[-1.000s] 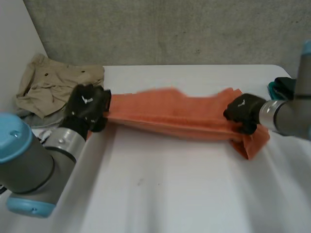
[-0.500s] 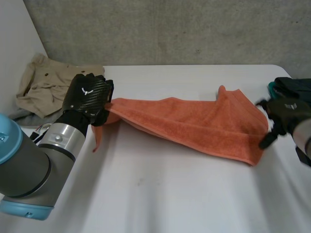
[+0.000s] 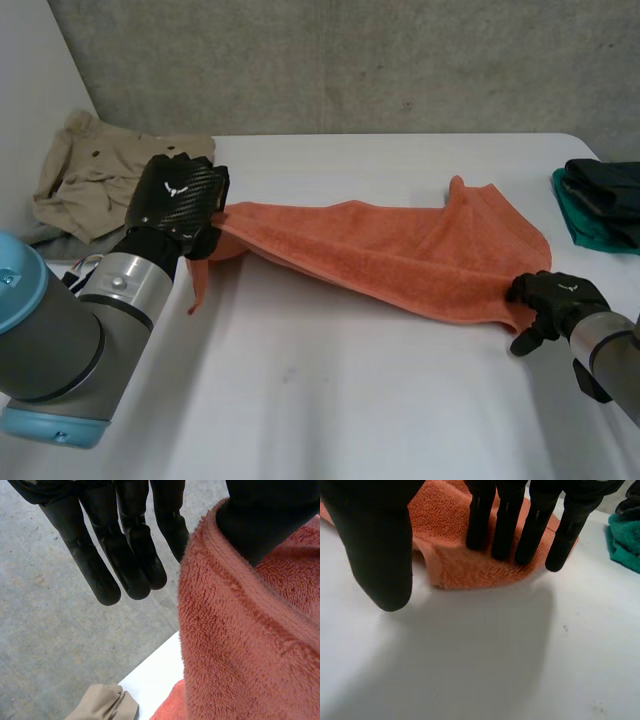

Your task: Fold the laundry.

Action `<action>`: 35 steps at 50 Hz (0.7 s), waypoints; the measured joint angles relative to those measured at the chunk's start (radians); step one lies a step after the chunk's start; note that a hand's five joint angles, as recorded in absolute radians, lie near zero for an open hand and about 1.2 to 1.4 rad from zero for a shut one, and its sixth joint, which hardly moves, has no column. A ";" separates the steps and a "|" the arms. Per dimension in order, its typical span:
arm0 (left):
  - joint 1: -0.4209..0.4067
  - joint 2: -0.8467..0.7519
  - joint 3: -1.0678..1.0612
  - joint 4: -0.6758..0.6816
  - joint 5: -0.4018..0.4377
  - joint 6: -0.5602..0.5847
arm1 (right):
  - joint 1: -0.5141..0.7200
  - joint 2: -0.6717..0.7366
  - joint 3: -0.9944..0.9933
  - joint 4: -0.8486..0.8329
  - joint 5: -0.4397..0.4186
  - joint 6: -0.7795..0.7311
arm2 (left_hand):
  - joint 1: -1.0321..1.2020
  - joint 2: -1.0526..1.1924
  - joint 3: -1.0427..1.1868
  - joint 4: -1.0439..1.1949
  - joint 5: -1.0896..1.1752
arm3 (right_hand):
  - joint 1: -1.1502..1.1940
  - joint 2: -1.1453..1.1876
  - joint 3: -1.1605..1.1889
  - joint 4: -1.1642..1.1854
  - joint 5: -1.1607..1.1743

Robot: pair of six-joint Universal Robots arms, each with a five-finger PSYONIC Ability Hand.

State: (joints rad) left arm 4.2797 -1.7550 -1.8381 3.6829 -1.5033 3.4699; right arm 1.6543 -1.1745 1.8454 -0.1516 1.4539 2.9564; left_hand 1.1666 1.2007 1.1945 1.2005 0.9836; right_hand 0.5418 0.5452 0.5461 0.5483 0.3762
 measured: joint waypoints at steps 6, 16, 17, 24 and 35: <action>0.003 0.000 -0.003 0.000 0.000 0.000 | 0.002 0.045 -0.050 -0.016 0.005 0.001 | 0.000 0.000 0.000 0.000 0.000 | 0.073 0.079 0.080 0.078 0.076; 0.003 0.000 -0.003 -0.001 0.000 -0.001 | 0.025 0.099 -0.119 -0.022 0.009 0.005 | 0.000 0.000 0.000 0.000 0.000 | 0.420 0.425 0.403 0.401 0.388; 0.003 0.000 -0.003 -0.001 0.000 -0.001 | 0.025 0.099 -0.119 -0.022 0.009 0.005 | 0.000 0.000 0.000 0.000 0.000 | 0.420 0.425 0.403 0.401 0.388; 0.012 0.008 0.003 -0.005 -0.001 0.000 | 0.025 0.081 -0.177 -0.017 0.063 0.013 | 0.000 0.000 0.000 0.000 0.000 | 0.583 0.633 0.640 0.647 0.595; 0.066 0.226 0.051 -0.197 0.021 0.008 | -0.004 -0.300 -0.364 0.326 0.049 -0.247 | 0.000 0.000 0.000 0.000 0.000 | 0.583 0.633 0.641 0.649 0.613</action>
State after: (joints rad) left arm 4.3454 -1.5294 -1.7870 3.4856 -1.4826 3.4783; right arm 1.6502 -1.4741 1.4815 0.1745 1.5025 2.7091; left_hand 1.1666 1.2006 1.1945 1.2005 0.9836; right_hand 1.1252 1.1785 1.1867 1.1968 0.9897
